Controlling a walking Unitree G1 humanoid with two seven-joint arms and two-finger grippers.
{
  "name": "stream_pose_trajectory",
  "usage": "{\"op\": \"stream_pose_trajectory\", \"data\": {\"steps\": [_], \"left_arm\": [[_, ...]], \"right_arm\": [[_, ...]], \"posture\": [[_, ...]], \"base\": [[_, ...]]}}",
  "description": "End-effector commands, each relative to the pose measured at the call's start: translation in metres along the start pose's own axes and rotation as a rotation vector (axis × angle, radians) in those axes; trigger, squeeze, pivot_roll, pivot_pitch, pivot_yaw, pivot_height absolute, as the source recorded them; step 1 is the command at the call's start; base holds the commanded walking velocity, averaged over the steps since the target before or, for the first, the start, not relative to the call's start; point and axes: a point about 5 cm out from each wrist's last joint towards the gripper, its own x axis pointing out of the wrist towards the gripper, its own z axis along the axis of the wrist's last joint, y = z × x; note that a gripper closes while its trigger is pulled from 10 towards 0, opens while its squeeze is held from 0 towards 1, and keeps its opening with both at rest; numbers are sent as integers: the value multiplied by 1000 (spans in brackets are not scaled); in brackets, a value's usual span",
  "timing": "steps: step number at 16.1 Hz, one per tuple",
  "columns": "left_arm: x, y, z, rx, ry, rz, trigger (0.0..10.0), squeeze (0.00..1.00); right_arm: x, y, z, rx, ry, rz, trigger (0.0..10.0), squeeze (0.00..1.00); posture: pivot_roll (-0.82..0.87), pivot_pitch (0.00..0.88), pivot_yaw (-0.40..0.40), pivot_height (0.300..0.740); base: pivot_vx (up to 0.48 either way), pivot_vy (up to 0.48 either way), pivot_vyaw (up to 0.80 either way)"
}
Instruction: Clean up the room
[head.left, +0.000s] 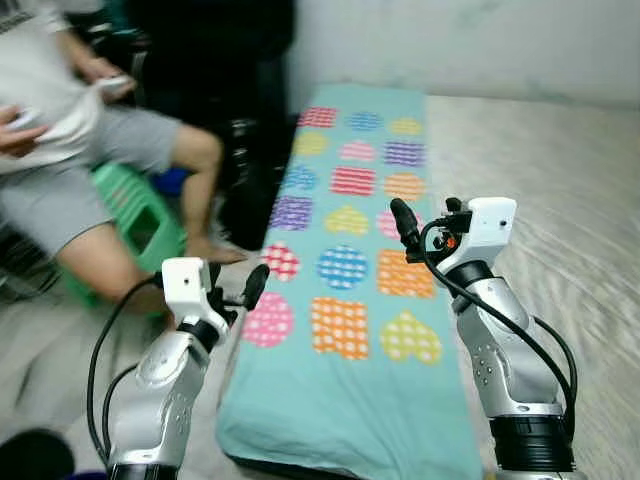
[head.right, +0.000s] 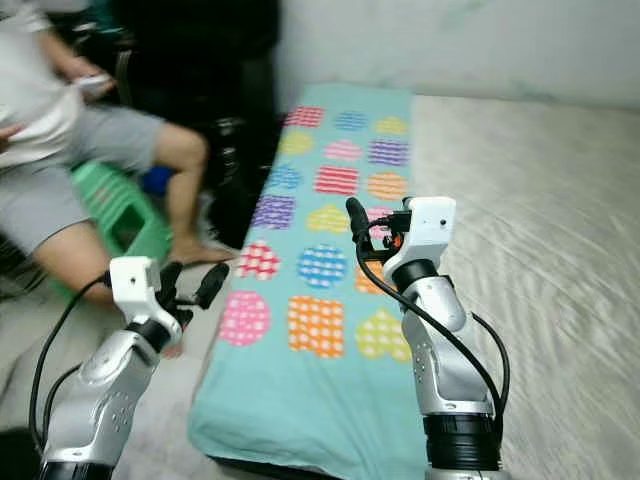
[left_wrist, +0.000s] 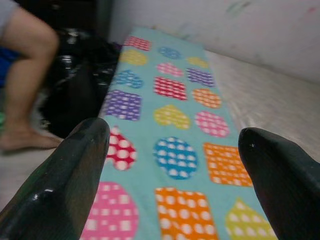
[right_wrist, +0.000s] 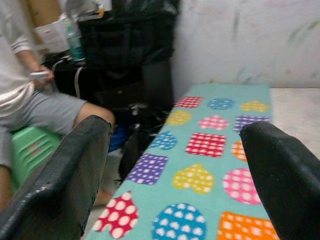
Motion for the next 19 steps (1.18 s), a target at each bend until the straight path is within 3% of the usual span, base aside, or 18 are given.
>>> {"op": "stream_pose_trajectory", "data": {"steps": [1,3,5,8,19], "left_arm": [[-1,7,-3,19,14,39,10000,0],[0,11,-8,43,30,51,10000,0],[-6,27,-23,51,77,103,10000,0],[-13,38,-29,61,93,146,10000,0],[-5,31,-31,50,64,137,10000,0]], "right_arm": [[0,0,-3,-7,2,-4,10000,0],[-3,-4,-12,-16,23,-28,10000,0],[-14,-23,-33,-96,83,-140,10000,0],[-27,-43,-48,-101,165,-228,10000,0],[-37,-60,-54,-150,179,-338,10000,0]], "posture": [[-116,0,35,740],[-116,0,36,740],[-114,0,32,740],[-113,0,26,740],[-130,0,24,740]], "base": [[0,0,0],[0,0,0],[0,0,0],[0,0,0],[0,0,-800]]}}
